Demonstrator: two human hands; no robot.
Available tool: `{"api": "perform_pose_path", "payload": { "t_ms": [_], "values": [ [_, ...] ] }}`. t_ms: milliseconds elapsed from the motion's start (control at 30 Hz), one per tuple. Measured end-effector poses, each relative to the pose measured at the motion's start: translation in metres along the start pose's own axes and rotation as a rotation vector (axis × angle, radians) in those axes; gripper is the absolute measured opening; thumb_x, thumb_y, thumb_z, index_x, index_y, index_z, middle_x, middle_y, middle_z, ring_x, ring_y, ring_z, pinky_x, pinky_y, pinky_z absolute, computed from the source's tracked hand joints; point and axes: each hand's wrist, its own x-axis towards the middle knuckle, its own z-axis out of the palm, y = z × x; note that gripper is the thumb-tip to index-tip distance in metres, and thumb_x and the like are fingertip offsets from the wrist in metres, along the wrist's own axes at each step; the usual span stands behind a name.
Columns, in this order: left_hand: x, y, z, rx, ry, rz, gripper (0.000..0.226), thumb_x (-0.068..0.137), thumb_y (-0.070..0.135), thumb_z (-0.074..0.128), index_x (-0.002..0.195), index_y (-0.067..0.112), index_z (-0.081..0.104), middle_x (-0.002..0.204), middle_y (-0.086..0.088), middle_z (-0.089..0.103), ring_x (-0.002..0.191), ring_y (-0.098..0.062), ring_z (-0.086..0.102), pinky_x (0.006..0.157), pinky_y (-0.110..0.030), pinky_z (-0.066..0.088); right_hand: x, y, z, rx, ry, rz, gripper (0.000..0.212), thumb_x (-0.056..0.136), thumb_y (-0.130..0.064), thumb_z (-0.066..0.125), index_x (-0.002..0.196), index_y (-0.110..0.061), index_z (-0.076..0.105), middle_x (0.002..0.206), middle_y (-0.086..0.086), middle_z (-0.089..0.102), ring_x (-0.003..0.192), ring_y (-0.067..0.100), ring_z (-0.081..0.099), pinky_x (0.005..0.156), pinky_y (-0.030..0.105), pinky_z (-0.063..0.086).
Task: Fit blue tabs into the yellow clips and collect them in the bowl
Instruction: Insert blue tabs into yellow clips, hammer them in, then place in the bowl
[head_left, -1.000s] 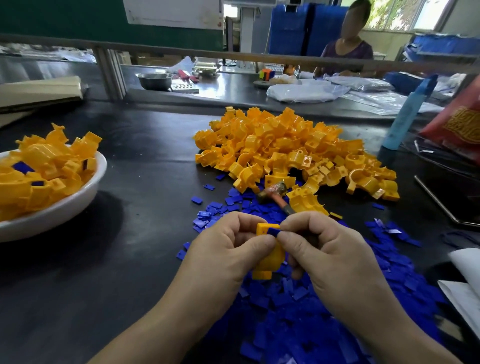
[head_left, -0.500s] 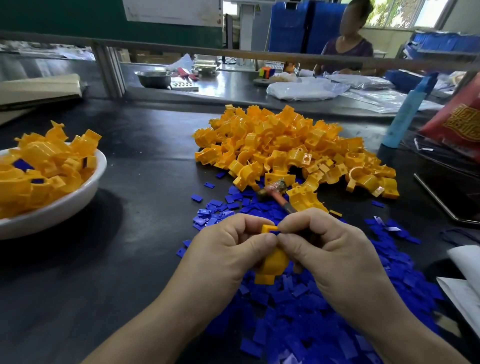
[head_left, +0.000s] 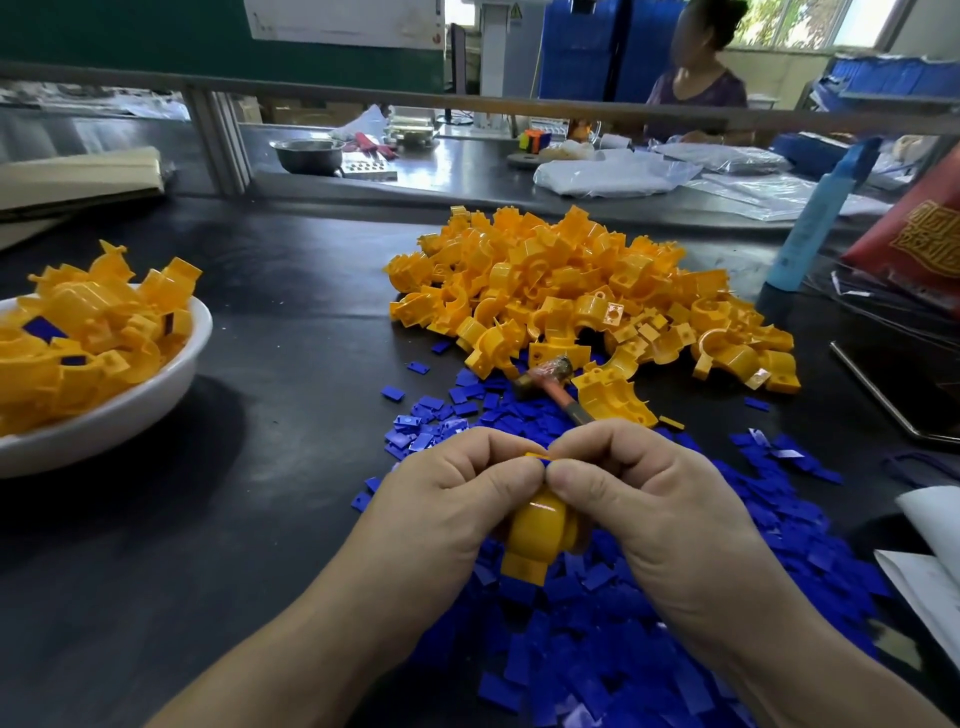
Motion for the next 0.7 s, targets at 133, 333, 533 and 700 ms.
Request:
{"api": "perform_pose_path", "payload": {
  "t_ms": [133, 333, 533, 700],
  "values": [
    [0.0, -0.001, 0.001, 0.006, 0.008, -0.009, 0.028, 0.077, 0.054, 0.063, 0.095, 0.035, 0.073, 0.096, -0.002, 0.076, 0.093, -0.023, 0.073, 0.086, -0.048, 0.058, 0.0, 0.001, -0.001, 0.018, 0.0, 0.007, 0.022, 0.069, -0.04, 0.066, 0.087, -0.027, 0.07, 0.079, 0.002, 0.07, 0.068, 0.013, 0.067, 0.059, 0.021, 0.053],
    [-0.001, 0.001, 0.003, 0.015, 0.021, 0.001, 0.026, 0.077, 0.047, 0.061, 0.096, 0.034, 0.074, 0.095, -0.002, 0.076, 0.092, -0.023, 0.072, 0.084, -0.045, 0.059, -0.001, 0.001, 0.001, 0.036, 0.017, -0.009, 0.017, 0.07, -0.036, 0.067, 0.083, -0.027, 0.071, 0.076, 0.002, 0.069, 0.066, 0.013, 0.066, 0.058, 0.022, 0.053],
    [-0.006, 0.012, 0.003, 0.076, 0.04, -0.008, 0.025, 0.075, 0.049, 0.061, 0.092, 0.035, 0.073, 0.09, 0.002, 0.076, 0.088, -0.017, 0.072, 0.079, -0.036, 0.06, -0.003, -0.003, 0.006, -0.046, 0.032, -0.071, 0.018, 0.071, -0.04, 0.063, 0.085, -0.03, 0.069, 0.078, -0.003, 0.069, 0.067, 0.011, 0.067, 0.056, 0.021, 0.053],
    [0.003, 0.017, -0.026, 0.412, 0.356, 0.03, 0.017, 0.097, 0.033, 0.055, 0.088, 0.039, 0.068, 0.079, 0.008, 0.07, 0.069, -0.01, 0.067, 0.054, -0.023, 0.057, 0.002, 0.005, -0.011, -0.907, 0.205, -0.211, 0.048, 0.079, -0.062, 0.044, 0.123, -0.044, 0.044, 0.106, -0.023, 0.05, 0.094, -0.001, 0.053, 0.069, 0.014, 0.049]
  ]
}}
